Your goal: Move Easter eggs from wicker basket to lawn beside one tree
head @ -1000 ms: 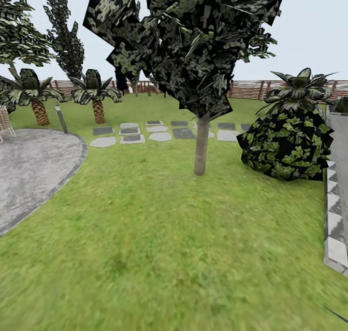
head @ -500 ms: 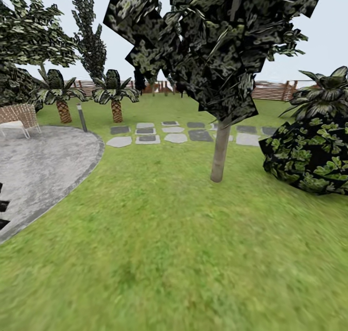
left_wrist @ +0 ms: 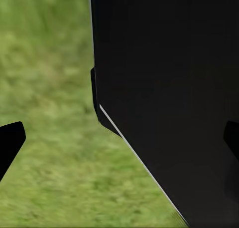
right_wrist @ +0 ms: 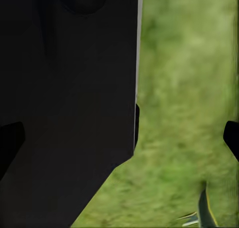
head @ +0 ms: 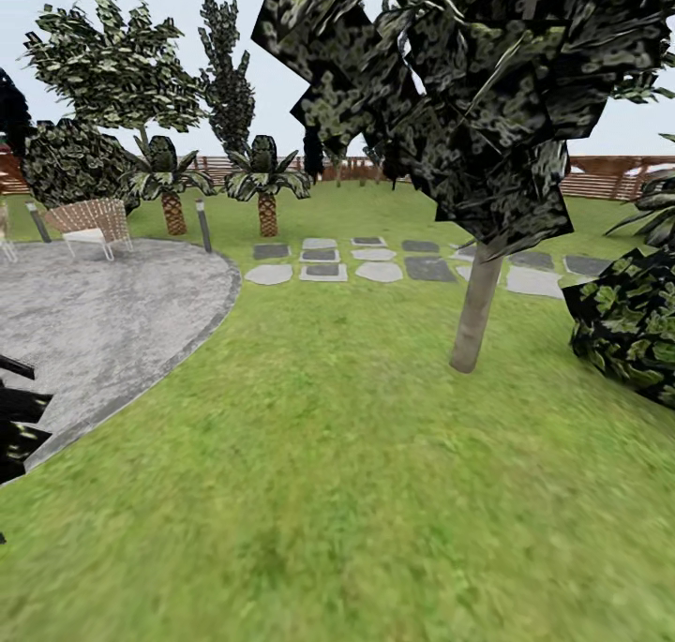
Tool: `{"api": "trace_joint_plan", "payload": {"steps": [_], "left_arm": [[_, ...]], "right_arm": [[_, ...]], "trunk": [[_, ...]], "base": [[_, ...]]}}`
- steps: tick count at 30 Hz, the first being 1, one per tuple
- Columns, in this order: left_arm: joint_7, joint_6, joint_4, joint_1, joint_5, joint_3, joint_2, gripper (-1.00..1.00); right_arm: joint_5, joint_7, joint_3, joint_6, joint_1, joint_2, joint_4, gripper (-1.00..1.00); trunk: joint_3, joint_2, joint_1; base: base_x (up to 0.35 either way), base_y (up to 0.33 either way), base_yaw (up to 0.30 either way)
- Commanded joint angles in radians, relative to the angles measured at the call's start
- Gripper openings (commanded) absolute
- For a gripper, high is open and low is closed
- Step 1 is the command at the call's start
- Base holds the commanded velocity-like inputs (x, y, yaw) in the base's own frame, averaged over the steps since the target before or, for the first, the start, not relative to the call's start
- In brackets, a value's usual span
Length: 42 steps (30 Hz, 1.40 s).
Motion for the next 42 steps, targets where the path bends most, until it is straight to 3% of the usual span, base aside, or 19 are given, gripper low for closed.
{"api": "trace_joint_plan", "payload": {"steps": [1,8,25,35,42], "left_arm": [[0.000,0.000,-0.002,0.001,-0.001,0.000,0.000,1.00],[0.000,0.000,-0.002,0.001,-0.001,0.000,0.000,1.00],[0.000,0.000,-0.002,0.001,-0.001,0.000,0.000,1.00],[0.000,-0.001,-0.002,0.001,-0.001,0.000,0.000,1.00],[0.000,-0.001,-0.002,0.001,-0.001,0.000,0.000,1.00]], "right_arm": [[0.000,0.000,0.000,0.000,-0.001,0.000,0.002,1.00],[0.002,0.001,0.000,0.000,-0.002,0.000,0.002,1.00],[0.006,0.001,0.002,-0.001,-0.001,-0.001,0.002,1.00],[0.005,0.001,0.002,0.000,-0.001,-0.001,0.002,1.00],[0.007,0.002,0.003,0.000,-0.001,-0.002,0.001,1.00]], "trunk": [[-0.001,0.000,0.001],[-0.001,0.000,0.001],[-0.001,0.000,0.001],[-0.001,0.000,0.001],[-0.001,0.000,0.001]], "base": [[0.331,0.000,0.259],[0.331,0.000,0.217],[0.331,0.000,0.008],[0.326,0.000,0.174],[0.083,0.000,0.012]]}}
